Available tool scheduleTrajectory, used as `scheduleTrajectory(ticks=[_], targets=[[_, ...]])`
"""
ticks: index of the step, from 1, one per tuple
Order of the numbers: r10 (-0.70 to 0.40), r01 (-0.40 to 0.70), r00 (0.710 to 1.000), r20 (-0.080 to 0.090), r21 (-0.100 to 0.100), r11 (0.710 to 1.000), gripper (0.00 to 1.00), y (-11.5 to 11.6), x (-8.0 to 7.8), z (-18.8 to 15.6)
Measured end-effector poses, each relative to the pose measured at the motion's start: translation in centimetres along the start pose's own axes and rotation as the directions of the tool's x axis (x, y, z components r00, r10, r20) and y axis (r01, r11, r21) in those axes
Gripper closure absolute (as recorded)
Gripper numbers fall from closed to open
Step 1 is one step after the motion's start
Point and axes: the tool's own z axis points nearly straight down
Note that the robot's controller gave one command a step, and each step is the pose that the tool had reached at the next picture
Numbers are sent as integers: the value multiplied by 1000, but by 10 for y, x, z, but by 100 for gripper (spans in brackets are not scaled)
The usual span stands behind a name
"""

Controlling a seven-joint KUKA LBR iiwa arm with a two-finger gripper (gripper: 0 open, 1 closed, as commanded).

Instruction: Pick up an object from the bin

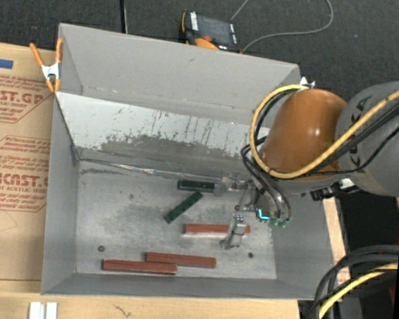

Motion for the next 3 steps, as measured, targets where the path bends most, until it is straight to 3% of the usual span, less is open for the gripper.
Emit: scheduleTrajectory(ticks=[1, 2, 3], targets=[[67, -67, 998, 13, -3, 998, 0, -25, -47, 106], [65, -65, 998, 15, -2, 998, 100, -25, -48, 100], [65, -65, 998, 9, -2, 998, 0, -24, -46, 102]])
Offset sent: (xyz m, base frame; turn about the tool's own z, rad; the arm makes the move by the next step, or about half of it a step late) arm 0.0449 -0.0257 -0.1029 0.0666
